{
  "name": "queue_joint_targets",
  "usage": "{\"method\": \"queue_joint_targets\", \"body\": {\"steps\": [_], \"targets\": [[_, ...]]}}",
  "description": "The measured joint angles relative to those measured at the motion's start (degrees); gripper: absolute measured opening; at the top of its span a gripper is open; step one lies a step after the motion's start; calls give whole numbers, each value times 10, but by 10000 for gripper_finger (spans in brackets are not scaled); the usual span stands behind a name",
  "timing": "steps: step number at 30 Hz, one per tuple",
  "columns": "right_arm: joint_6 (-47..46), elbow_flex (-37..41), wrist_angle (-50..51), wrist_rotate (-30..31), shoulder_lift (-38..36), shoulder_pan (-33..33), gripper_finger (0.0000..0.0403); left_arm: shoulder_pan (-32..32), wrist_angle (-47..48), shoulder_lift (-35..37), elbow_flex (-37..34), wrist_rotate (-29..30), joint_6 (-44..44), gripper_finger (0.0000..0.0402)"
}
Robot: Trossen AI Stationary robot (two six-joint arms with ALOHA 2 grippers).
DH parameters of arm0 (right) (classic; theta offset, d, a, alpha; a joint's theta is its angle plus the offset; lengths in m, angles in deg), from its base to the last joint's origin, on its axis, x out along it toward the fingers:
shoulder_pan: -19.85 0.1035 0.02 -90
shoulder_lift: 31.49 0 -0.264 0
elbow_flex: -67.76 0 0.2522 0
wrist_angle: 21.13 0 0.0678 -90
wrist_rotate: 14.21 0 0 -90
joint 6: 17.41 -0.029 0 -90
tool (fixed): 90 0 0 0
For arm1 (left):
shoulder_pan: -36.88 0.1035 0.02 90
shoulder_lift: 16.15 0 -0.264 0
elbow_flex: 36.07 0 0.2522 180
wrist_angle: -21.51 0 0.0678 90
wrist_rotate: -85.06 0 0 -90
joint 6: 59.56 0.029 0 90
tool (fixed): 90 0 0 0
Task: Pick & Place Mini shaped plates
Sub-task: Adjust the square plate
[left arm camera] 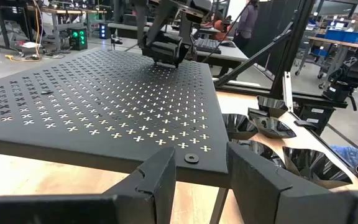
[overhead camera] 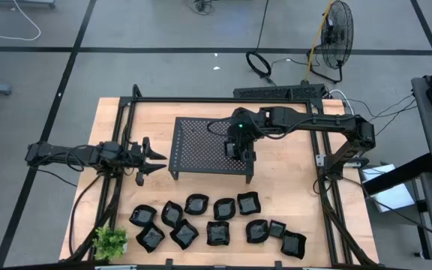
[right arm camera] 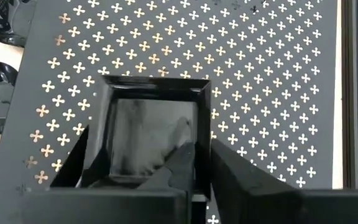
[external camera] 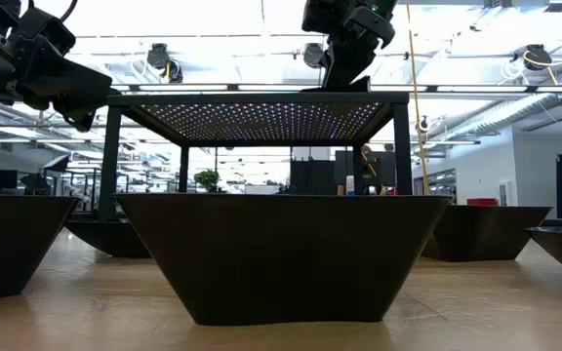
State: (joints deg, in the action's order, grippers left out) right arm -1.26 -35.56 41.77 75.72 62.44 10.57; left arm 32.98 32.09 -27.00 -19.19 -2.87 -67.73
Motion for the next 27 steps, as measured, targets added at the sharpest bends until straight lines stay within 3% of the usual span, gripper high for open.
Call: {"method": "queue_joint_targets", "body": {"steps": [5,27], "targets": [[13,0,-3,-1,0,0,5,0,0,0,0,0,0,145],[12,0,-22,-1,-32,0,0,0,0,0,0,0,0,145]]}}
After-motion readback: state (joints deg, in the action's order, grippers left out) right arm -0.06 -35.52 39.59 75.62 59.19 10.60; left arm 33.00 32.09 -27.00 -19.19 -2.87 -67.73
